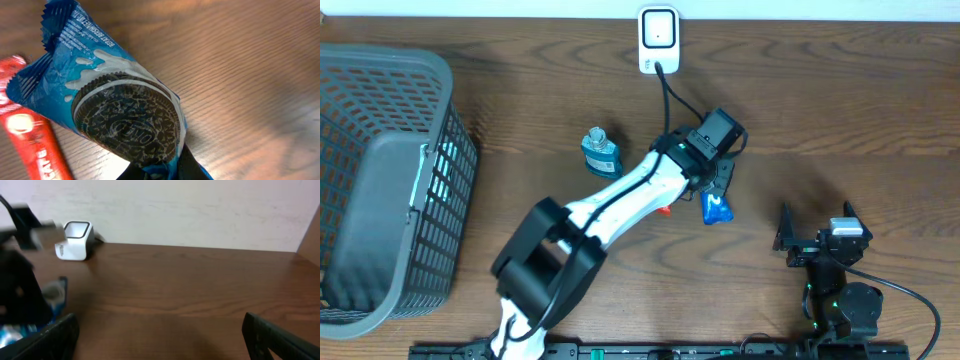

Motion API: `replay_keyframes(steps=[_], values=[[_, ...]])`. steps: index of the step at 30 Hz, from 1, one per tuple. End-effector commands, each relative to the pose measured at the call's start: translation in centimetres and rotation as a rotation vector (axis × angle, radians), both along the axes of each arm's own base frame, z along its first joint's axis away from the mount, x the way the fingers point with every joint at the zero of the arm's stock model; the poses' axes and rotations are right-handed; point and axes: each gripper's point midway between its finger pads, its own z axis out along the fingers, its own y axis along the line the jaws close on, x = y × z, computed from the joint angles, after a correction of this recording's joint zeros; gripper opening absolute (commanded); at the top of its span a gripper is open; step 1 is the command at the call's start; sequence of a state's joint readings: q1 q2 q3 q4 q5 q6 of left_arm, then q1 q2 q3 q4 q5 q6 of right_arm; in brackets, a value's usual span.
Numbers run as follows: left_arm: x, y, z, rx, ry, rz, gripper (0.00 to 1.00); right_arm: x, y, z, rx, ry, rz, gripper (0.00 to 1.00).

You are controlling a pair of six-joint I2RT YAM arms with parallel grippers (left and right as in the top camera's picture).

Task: Scan the item barcode
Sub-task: 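Carry the Oreo pack out and lay it right of the red stick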

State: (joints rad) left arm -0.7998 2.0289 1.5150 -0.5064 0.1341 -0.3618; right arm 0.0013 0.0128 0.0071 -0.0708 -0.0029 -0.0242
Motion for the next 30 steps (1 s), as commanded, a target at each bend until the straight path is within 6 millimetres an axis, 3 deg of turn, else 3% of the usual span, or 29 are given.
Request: replay_keyframes(steps=[1, 3, 4, 5, 8, 9, 12, 16, 18, 20, 23, 26, 30], values=[[-0.7, -0.8, -1.1, 0.0, 0.022, -0.022, 0.07, 0.0, 0.1, -0.1, -0.008, 0.002, 0.0, 0.99], [-1.1, -1.1, -1.4, 0.004, 0.027, -0.029, 0.09, 0.0, 0.1, -0.1, -0.008, 0.002, 0.001, 0.99], [-1.4, -1.3, -1.4, 0.004, 0.027, -0.035, 0.37, 0.0, 0.1, -0.1, -0.008, 0.002, 0.001, 0.99], [-1.4, -1.4, -1.3, 0.003, 0.025, -0.038, 0.55, 0.0, 0.1, -0.1, -0.008, 0.002, 0.0, 0.99], [-1.1, -1.6, 0.7, -0.003, -0.017, -0.073, 0.94, 0.0, 0.1, -0.1, -0.008, 0.002, 0.001, 0.99], [-0.8, -1.5, 1.9, -0.005, -0.036, -0.083, 0.99, 0.0, 0.1, -0.1, -0.008, 0.002, 0.0, 0.99], [0.7, -0.9, 7.7, -0.041, -0.112, -0.094, 1.0, 0.0, 0.1, -0.1, -0.008, 0.002, 0.001, 0.99], [3.8, 3.0, 19.1, -0.097, -0.274, -0.003, 0.98, 0.0, 0.1, -0.1, -0.008, 0.002, 0.0, 0.99], [4.6, 6.5, 25.3, -0.124, -0.367, 0.043, 0.98, 0.0, 0.1, -0.1, -0.008, 0.002, 0.001, 0.99], [5.1, 11.1, 30.1, -0.122, -0.445, 0.144, 0.98, 0.0, 0.1, -0.1, -0.008, 0.002, 0.0, 0.99], [5.1, 19.3, 35.0, -0.074, -0.538, 0.328, 0.98, 0.0, 0.1, -0.1, -0.008, 0.002, 0.001, 0.99], [3.9, 28.5, 36.4, -0.003, -0.539, 0.533, 0.98, 0.0, 0.1, -0.1, -0.008, 0.002, 0.001, 0.99], [1.6, 39.5, 34.0, 0.062, -0.39, 0.808, 0.98, 0.0, 0.1, -0.1, -0.008, 0.002, 0.0, 0.99]])
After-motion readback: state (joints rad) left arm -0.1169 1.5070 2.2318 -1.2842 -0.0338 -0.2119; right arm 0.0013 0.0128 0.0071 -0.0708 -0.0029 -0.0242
